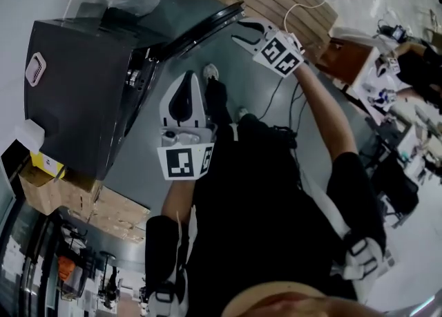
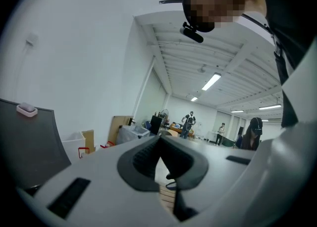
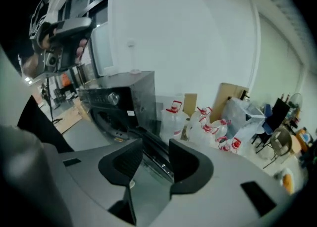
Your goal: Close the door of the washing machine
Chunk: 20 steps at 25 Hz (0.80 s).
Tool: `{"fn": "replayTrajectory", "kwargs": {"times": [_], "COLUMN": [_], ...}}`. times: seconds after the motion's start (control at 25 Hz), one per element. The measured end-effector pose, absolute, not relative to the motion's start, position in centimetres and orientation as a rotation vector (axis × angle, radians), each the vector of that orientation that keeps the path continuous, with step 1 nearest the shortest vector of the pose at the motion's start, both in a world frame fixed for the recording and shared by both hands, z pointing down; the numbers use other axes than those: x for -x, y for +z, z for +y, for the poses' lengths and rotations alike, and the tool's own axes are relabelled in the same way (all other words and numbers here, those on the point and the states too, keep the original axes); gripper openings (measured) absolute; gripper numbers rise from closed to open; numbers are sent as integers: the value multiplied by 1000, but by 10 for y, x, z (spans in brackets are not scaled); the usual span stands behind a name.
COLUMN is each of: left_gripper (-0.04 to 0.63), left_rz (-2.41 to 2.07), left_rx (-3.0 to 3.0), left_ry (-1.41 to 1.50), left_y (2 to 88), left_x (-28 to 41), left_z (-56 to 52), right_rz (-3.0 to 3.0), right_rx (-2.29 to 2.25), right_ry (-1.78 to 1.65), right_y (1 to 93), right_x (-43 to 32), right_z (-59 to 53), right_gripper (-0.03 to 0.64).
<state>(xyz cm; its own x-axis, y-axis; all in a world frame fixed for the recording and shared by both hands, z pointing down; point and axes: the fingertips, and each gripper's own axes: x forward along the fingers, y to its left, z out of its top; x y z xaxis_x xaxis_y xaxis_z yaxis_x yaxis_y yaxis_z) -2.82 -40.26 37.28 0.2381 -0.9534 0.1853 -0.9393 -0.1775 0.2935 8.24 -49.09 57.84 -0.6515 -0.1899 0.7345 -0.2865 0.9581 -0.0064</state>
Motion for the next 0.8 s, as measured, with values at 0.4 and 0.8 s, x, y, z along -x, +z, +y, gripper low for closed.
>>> {"fn": "replayTrajectory", "kwargs": {"times": [0.4,0.8], "left_gripper": [5,5], "left_rz": [-1725,-1729], "left_rx": [-2127,-2090], "left_ry": [-3,-31], "left_y": [411,424], "left_x": [42,45], "left_z": [-419,-443], "right_rz": [-1969,-1782], "right_rx": [37,246], "right_ry": [-161,-298], "right_y": [689,754], "right_x": [-79,-78], "right_z": [-519,-542], "right_gripper": [160,160]}}
